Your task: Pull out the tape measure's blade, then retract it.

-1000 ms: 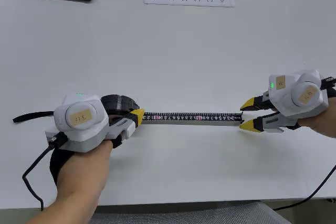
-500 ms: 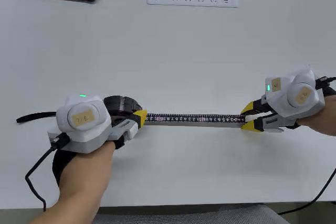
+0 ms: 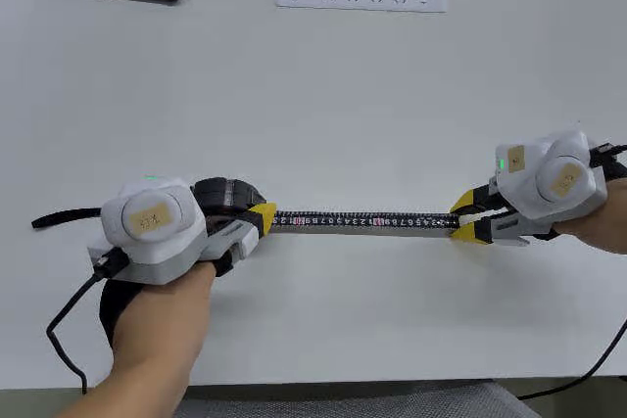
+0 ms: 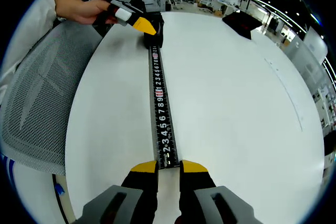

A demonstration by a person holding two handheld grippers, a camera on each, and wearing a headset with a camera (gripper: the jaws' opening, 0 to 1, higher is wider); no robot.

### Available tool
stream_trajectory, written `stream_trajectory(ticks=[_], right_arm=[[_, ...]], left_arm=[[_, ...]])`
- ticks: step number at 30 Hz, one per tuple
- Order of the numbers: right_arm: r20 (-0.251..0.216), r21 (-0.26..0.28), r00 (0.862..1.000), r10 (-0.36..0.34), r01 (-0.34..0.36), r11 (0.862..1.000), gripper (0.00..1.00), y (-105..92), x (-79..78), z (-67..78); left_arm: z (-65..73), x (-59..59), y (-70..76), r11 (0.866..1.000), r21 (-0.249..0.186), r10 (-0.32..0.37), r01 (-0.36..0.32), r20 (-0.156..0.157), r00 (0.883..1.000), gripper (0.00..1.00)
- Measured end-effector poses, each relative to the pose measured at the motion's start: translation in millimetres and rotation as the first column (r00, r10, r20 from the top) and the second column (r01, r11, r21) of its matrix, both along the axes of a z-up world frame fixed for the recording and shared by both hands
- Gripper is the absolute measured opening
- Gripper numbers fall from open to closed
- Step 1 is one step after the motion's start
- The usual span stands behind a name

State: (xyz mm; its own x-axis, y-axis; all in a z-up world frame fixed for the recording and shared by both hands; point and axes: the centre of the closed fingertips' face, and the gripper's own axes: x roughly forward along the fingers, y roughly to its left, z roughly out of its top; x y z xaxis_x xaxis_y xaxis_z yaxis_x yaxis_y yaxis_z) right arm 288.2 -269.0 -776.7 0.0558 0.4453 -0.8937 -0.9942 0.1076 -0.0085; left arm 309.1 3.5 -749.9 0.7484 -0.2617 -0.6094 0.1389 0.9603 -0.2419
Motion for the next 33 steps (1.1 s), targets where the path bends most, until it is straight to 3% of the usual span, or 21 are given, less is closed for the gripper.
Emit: stream_trajectory(ticks=[17, 33], right_arm=[[-0.004, -0.006, 1.0, 0.002, -0.002, 1.0, 0.11, 0.4, 0.8, 0.3], [-0.006, 0.0, 1.0, 0.011, -0.011, 1.0, 0.1, 10.4, 0.8, 2.0]], left_arm=[[-0.9, -1.9, -0.4, 0.999, 0.026, -0.021, 0.022, -0.033, 0.999, 0.58], [0.4, -2.4, -1.4, 1.0, 0.01, -0.024, 0.025, -0.035, 0.999, 0.58]])
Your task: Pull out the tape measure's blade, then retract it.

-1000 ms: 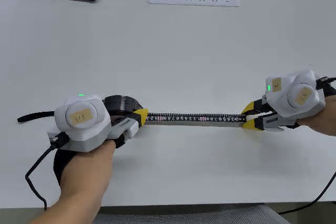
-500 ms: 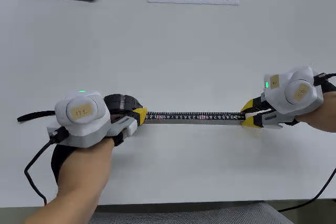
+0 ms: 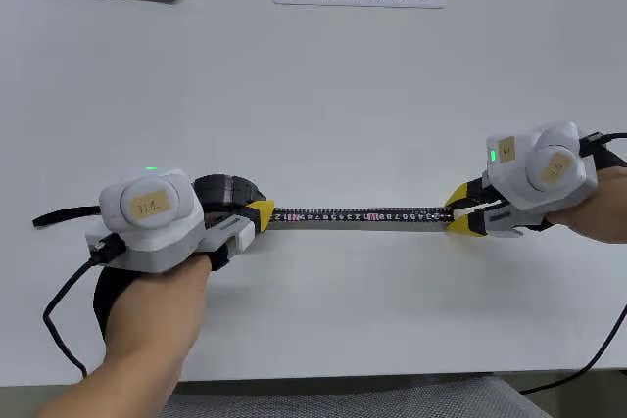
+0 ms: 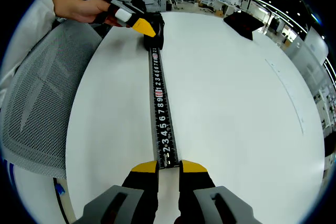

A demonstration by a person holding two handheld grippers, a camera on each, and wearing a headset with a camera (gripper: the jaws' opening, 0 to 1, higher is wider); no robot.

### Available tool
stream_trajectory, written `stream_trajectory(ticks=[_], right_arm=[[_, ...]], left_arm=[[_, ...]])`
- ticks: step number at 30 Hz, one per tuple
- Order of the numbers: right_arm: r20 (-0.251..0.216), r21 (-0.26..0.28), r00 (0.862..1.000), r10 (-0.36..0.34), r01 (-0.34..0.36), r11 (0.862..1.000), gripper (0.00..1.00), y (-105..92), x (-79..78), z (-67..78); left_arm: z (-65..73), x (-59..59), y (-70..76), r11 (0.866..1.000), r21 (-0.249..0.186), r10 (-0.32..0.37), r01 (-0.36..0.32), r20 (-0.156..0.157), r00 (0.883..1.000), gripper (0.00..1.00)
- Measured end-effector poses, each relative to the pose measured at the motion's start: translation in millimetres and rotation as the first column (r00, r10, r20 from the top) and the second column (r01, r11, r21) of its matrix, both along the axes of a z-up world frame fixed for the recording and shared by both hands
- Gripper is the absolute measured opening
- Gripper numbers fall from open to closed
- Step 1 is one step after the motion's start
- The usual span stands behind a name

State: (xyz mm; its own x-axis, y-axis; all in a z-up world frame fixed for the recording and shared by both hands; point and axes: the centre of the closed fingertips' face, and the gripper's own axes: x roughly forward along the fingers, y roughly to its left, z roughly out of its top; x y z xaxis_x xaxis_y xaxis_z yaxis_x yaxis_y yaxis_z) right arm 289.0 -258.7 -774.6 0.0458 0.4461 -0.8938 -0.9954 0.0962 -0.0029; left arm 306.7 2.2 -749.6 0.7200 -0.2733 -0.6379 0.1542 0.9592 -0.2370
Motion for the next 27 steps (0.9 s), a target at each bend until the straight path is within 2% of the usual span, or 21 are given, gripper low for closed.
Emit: stream_trajectory(ticks=[27], right_arm=[[-0.02, 0.056, 0.999, 0.038, -0.036, 0.998, 0.1, 48.7, 1.8, 0.5]], left_arm=[[0.7, -0.3, 0.3, 0.999, -0.034, 0.003, -0.003, -0.002, 1.0, 0.58]])
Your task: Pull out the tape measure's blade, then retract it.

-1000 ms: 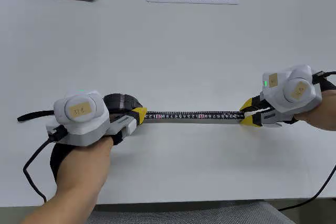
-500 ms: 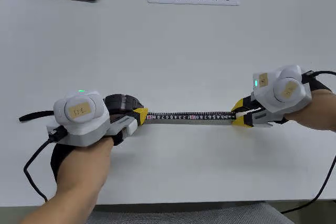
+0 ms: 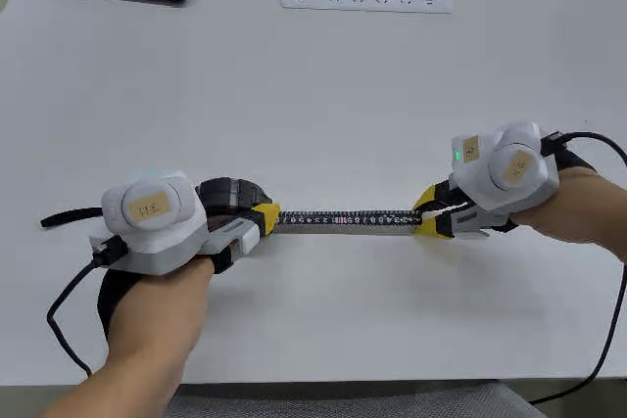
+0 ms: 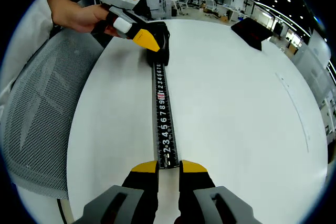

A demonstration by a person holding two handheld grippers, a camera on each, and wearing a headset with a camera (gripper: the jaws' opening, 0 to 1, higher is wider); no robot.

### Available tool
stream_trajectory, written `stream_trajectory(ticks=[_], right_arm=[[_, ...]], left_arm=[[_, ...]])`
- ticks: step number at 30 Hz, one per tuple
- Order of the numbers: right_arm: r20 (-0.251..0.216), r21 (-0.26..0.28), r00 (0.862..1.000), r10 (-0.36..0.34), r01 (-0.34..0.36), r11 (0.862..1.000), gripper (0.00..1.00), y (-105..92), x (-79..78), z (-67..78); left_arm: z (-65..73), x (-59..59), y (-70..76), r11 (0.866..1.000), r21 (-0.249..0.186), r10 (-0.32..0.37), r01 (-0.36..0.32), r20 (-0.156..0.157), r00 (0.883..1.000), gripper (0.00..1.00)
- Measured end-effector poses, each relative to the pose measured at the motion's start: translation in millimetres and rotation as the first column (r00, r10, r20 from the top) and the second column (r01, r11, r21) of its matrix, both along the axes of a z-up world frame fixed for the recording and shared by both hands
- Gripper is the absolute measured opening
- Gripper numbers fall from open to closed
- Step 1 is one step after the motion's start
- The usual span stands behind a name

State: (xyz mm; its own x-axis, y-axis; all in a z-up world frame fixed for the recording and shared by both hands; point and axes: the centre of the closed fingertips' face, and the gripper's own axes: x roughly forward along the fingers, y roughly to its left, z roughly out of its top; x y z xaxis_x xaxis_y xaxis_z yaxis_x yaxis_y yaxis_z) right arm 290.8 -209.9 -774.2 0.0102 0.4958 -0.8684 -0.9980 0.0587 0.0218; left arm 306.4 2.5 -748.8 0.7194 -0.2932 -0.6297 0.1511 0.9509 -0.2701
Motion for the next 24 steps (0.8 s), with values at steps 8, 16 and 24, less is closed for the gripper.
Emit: stream_trajectory(ticks=[8, 16, 24], right_arm=[[-0.001, 0.014, 1.0, 0.006, -0.006, 1.0, 0.1, 10.0, 2.5, 0.3], [-0.006, 0.022, 1.0, 0.005, -0.005, 1.0, 0.1, 20.0, 3.5, -1.9], [-0.009, 0.034, 1.0, 0.011, -0.01, 0.999, 0.1, 30.0, 4.1, -1.2]], left_arm=[[-0.3, 0.1, -0.2, 1.0, -0.007, 0.001, -0.001, -0.003, 1.0, 0.58], [-0.6, 0.0, 0.1, 1.0, -0.015, -0.002, 0.002, 0.0, 1.0, 0.58], [-0.7, -0.1, 1.0, 1.0, -0.023, -0.003, 0.003, 0.001, 1.0, 0.58]])
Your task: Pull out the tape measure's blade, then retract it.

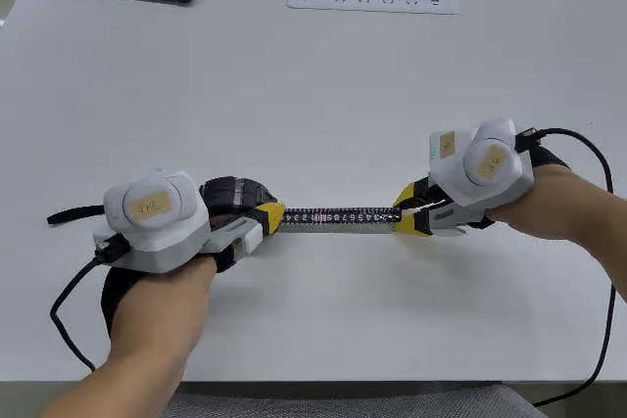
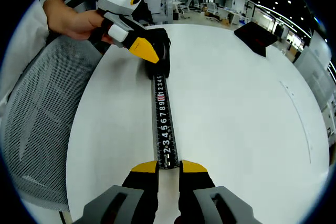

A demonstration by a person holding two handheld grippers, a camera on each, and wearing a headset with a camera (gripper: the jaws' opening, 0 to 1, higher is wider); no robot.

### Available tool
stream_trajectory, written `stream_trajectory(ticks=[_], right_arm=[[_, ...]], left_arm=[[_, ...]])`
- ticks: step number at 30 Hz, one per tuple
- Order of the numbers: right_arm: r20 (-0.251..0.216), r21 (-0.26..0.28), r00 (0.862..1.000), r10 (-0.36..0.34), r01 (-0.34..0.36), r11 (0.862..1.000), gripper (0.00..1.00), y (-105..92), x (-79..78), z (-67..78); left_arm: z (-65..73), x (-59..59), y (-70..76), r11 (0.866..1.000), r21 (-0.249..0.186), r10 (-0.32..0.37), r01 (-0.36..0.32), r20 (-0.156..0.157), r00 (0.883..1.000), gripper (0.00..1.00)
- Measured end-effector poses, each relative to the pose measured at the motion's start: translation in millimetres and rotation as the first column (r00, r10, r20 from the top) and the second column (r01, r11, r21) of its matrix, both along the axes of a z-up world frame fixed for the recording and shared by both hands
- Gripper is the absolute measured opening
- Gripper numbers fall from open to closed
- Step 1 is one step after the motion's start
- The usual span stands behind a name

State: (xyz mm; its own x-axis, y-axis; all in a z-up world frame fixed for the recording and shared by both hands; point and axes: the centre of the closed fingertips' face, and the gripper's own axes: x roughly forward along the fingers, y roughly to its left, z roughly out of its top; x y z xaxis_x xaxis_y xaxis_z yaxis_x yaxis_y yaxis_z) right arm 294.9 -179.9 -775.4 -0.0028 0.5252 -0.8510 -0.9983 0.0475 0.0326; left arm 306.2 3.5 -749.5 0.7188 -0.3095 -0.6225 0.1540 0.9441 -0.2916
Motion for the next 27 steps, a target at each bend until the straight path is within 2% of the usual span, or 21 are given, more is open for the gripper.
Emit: stream_trajectory(ticks=[27], right_arm=[[-0.023, 0.068, 1.0, 0.015, -0.013, 0.998, 0.1, 48.3, -0.8, 0.6]], left_arm=[[0.3, -0.1, 0.4, 1.0, -0.024, -0.002, 0.002, -0.003, 1.0, 0.58]])
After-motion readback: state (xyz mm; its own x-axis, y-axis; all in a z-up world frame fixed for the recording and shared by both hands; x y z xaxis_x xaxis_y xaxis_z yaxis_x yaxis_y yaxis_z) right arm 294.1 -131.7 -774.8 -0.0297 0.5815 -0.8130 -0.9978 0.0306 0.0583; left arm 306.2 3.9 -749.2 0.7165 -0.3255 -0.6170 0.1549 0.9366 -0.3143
